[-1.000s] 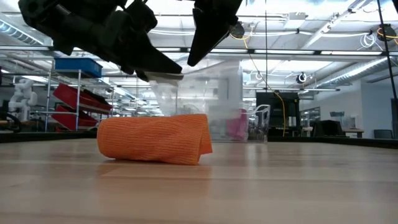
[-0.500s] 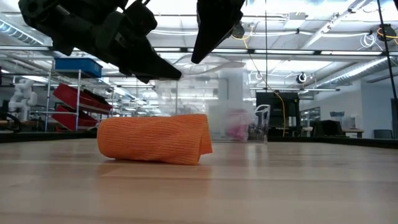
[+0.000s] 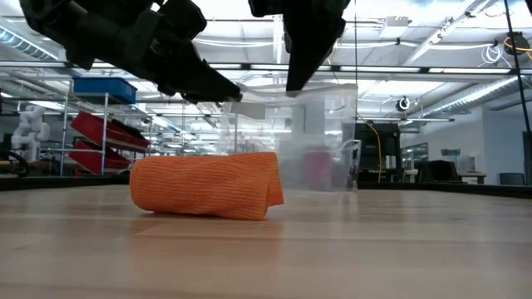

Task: Roll bandage
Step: Put the orange bandage into the zip bag

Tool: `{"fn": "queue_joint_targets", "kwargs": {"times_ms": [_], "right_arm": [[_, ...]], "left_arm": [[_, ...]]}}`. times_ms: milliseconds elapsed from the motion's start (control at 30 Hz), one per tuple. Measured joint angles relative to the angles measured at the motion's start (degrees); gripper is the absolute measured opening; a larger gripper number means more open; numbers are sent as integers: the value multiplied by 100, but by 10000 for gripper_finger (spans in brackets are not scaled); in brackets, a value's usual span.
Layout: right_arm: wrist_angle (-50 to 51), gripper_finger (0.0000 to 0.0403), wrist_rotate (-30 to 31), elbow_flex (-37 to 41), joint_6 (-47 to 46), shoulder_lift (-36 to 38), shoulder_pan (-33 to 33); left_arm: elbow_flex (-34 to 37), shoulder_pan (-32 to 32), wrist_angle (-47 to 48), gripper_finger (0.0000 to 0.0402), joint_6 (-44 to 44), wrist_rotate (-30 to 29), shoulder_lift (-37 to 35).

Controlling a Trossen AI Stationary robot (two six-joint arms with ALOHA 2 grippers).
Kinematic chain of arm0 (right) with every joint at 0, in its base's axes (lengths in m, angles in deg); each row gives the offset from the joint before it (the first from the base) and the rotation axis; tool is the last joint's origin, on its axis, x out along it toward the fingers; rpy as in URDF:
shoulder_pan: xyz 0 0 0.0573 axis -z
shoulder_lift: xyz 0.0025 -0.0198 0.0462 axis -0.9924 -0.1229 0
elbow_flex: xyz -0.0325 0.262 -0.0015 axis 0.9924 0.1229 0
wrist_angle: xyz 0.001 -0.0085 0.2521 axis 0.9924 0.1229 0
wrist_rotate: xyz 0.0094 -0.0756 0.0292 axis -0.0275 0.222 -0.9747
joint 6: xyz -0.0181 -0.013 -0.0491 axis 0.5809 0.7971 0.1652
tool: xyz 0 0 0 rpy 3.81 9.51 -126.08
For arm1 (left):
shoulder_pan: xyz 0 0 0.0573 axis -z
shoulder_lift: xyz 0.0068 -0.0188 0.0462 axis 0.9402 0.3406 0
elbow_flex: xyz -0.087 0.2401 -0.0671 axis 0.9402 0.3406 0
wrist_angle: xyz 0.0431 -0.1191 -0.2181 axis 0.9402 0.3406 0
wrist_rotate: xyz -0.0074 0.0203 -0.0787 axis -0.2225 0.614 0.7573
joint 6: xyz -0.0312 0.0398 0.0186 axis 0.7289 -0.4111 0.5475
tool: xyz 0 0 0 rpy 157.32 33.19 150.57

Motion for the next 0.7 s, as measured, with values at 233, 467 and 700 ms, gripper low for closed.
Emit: {"fn": "queue_joint_targets", "kwargs": {"times_ms": [233, 467, 700], "right_arm": [[-110, 0, -521, 0, 41, 0, 108], [-353, 0, -652, 0, 103, 0, 271], [-555, 0, -904, 0, 212, 0, 339]], "left_arm": [[4, 0, -594, 168, -44, 103, -12], [2, 73, -928, 169, -188, 394, -12], [2, 70, -912, 169, -312, 149, 268]]}}
